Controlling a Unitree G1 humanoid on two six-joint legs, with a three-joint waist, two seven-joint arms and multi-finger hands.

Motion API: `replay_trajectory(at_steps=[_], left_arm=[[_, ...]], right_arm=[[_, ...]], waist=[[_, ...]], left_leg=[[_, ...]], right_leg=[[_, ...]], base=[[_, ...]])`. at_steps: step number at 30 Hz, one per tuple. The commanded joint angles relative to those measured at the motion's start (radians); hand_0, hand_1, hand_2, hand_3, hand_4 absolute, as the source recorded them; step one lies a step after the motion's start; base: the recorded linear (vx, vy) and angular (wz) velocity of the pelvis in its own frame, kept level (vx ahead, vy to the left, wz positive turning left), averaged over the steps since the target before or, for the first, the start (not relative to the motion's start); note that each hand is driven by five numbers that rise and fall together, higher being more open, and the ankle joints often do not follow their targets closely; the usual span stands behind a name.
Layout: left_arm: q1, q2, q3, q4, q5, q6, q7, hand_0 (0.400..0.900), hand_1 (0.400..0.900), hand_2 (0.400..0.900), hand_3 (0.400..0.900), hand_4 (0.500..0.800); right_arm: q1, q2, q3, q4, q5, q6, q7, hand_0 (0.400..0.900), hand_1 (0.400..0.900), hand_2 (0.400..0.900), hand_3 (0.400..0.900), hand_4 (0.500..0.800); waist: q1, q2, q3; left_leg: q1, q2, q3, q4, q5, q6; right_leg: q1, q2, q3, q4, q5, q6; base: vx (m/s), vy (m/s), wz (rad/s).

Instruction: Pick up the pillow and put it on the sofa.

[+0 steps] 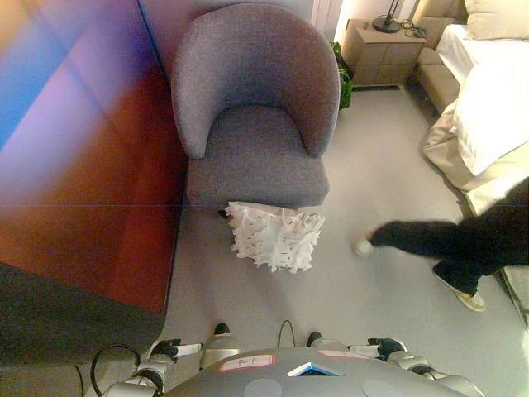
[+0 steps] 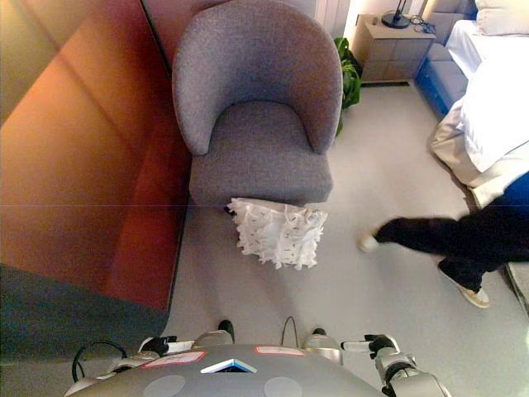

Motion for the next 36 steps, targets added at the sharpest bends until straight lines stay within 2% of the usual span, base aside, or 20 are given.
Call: replay_trajectory(at_steps=[1, 5, 28, 33, 36], left_arm=[[-0.086, 0.027, -0.014, 0.072, -0.032, -0.002, 0.033, 0.900, 0.900, 0.900, 0.900, 0.800], [-0.088, 0.024, -0.017, 0.067, -0.041, 0.021, -0.002, 0.900, 0.900, 0.900, 0.900, 0.800], [-0.086, 0.014, -0.022, 0.073, -0.041, 0.020, 0.018, 0.900, 0.900, 0.900, 0.900, 0.800], [-0.094, 0.017, -0.031, 0.070, -0.032, 0.021, 0.020, 0.900, 0.900, 0.900, 0.900, 0.800], [-0.113, 0.022, -0.043, 0.062, -0.037, 0.035, 0.022, 0.900, 0.900, 0.900, 0.900, 0.800]], right_arm=[[-0.098, 0.012, 0.023, 0.057, -0.049, 0.017, -0.027, 0.900, 0.900, 0.900, 0.900, 0.800], [-0.098, 0.013, 0.027, 0.058, -0.072, 0.021, -0.026, 0.900, 0.900, 0.900, 0.900, 0.800], [-0.098, 0.021, 0.044, 0.048, -0.068, 0.015, -0.034, 0.900, 0.900, 0.900, 0.900, 0.800], [-0.103, 0.026, 0.046, 0.040, -0.054, 0.012, -0.038, 0.900, 0.900, 0.900, 0.900, 0.800], [-0.113, 0.022, 0.050, 0.034, -0.034, 0.015, -0.033, 0.900, 0.900, 0.900, 0.900, 0.800]], waist=[[0.000, -0.015, 0.031], [0.001, -0.013, 0.033], [-0.001, -0.008, 0.039], [-0.008, -0.003, 0.054], [-0.016, -0.001, 0.074]], left_leg=[[0.042, -0.004, -0.019, 0.004, -0.077, 0.022], [0.041, -0.004, -0.021, 0.004, -0.076, 0.024], [0.038, -0.001, -0.024, 0.004, -0.074, 0.025], [0.036, 0.004, -0.036, 0.004, -0.069, 0.036], [0.028, 0.023, -0.044, 0.012, -0.056, 0.031]], right_leg=[[0.014, -0.021, 0.013, 0.007, -0.022, 0.022], [0.014, -0.022, 0.013, 0.008, -0.022, 0.021], [0.009, -0.023, 0.012, 0.022, -0.029, 0.018], [-0.021, -0.009, 0.038, 0.105, -0.077, 0.002], [-0.050, 0.012, 0.059, 0.142, -0.099, -0.018]], base=[[0.00, 0.000, 0.00], [0.00, 0.000, 0.00], [0.00, -0.002, 0.00], [0.01, -0.076, 0.03], [-0.02, -0.144, 0.07]])
